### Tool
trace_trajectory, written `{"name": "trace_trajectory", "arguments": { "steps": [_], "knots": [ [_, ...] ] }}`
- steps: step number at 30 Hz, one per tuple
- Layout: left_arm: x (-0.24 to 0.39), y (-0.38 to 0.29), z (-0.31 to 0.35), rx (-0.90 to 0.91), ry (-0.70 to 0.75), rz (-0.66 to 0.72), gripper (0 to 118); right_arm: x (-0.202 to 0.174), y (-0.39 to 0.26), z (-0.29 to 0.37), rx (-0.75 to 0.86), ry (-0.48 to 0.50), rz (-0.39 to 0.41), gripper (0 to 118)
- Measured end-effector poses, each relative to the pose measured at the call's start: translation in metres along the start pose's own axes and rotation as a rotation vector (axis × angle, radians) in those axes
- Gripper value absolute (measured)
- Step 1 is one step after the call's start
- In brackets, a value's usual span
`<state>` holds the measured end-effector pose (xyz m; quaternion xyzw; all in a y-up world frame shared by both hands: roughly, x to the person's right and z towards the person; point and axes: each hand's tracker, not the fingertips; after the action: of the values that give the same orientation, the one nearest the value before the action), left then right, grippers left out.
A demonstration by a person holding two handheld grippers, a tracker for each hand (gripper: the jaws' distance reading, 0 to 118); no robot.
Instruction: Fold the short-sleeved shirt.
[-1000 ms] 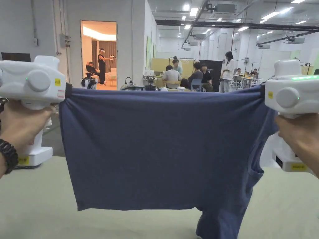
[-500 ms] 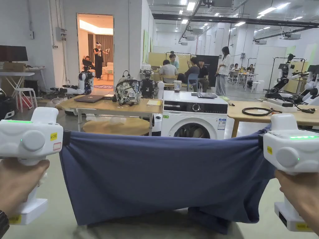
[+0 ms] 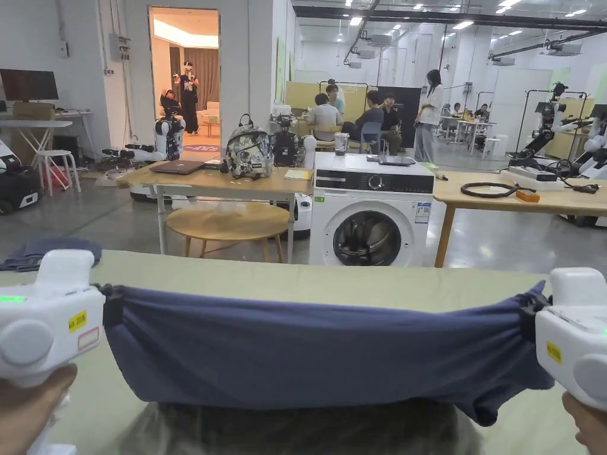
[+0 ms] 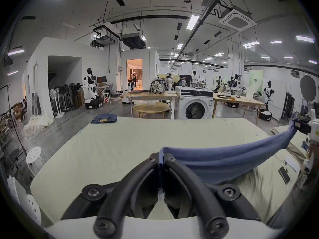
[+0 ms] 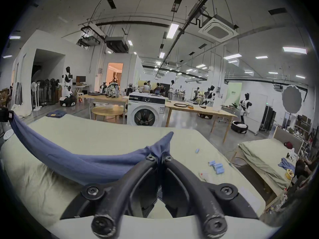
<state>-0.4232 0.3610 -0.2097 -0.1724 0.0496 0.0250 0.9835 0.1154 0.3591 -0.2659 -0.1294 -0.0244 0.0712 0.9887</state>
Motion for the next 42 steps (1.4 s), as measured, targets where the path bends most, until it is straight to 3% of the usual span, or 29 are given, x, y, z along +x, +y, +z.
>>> {"name": "trace_trajectory", "arguments": {
  "steps": [15,24,27,31,35,38,39,42],
  "knots": [
    [-0.007,-0.171,0.060,-0.253,-0.005,0.041,0,-0.014,-0.162,0.070,-0.336,0.057,0.039,1],
    [-0.020,-0.240,0.015,-0.531,-0.004,0.002,0,-0.017,-0.245,0.050,-0.618,0.090,0.103,1],
    [-0.019,-0.258,-0.001,-0.624,0.008,-0.013,0,-0.016,-0.265,0.039,-0.696,0.110,0.070,1],
    [-0.023,-0.258,-0.002,-0.612,0.014,0.049,0,-0.017,-0.273,0.035,-0.701,0.116,0.064,3],
    [-0.025,-0.249,-0.003,-0.628,0.010,0.050,0,-0.013,-0.261,0.031,-0.725,0.107,0.060,15],
    [-0.024,-0.233,0.005,-0.616,0.015,0.076,16,-0.010,-0.241,0.034,-0.716,0.076,0.070,64],
    [-0.025,-0.225,0.008,-0.592,0.006,0.099,21,-0.008,-0.234,0.036,-0.697,0.076,0.069,71],
    [-0.021,-0.201,0.019,-0.486,-0.012,0.151,34,-0.009,-0.206,0.041,-0.624,0.084,0.036,71]
  ]
}}
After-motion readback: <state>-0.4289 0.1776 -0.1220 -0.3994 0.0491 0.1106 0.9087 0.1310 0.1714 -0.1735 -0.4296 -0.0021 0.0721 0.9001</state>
